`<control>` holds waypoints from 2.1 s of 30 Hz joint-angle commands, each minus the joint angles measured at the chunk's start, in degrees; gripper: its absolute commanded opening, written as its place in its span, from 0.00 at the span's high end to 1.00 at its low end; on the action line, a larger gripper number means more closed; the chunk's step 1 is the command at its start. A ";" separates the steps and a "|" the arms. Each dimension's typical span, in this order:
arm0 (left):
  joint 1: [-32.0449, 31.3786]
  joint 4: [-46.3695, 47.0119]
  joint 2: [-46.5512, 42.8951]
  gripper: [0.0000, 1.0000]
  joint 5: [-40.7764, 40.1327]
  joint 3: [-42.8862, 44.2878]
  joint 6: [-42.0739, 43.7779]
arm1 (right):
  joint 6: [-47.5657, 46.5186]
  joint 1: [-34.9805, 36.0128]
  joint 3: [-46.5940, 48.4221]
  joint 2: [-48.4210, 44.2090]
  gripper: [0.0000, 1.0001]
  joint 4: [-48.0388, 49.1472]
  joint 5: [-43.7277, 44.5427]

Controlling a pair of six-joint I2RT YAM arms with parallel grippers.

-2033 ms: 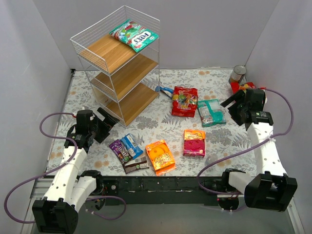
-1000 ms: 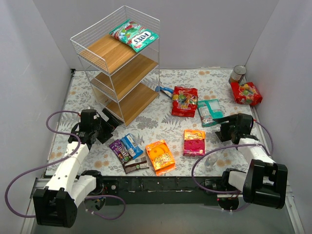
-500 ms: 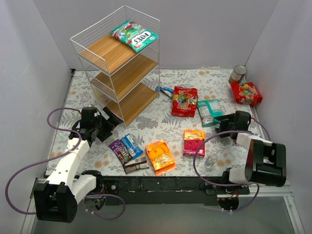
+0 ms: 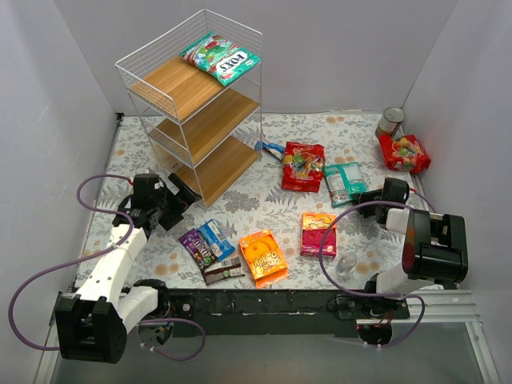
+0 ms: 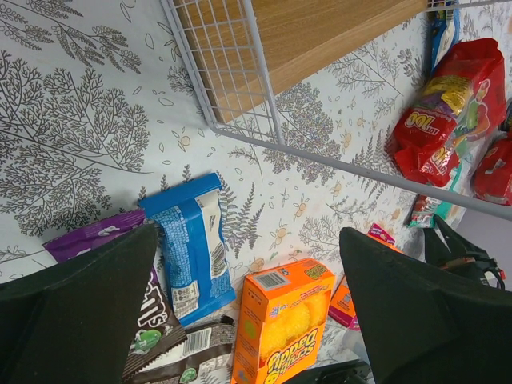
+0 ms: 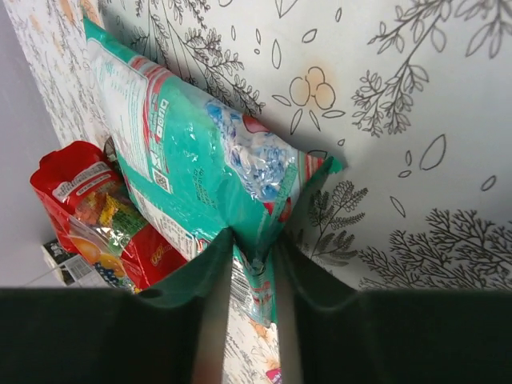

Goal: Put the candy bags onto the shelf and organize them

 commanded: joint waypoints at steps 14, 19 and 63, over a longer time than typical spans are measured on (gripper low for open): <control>-0.19 -0.59 -0.90 0.02 -0.77 0.62 -0.95 | -9.54 -0.21 9.65 -7.32 0.99 -4.45 -1.72; -0.19 -1.20 -0.46 0.02 -1.74 -0.70 -1.56 | -9.81 -0.21 17.89 -10.32 0.99 -4.62 -4.28; -0.19 -0.32 -1.60 0.02 -2.88 -3.25 -0.42 | -4.18 40.01 63.26 0.47 0.99 15.24 -11.25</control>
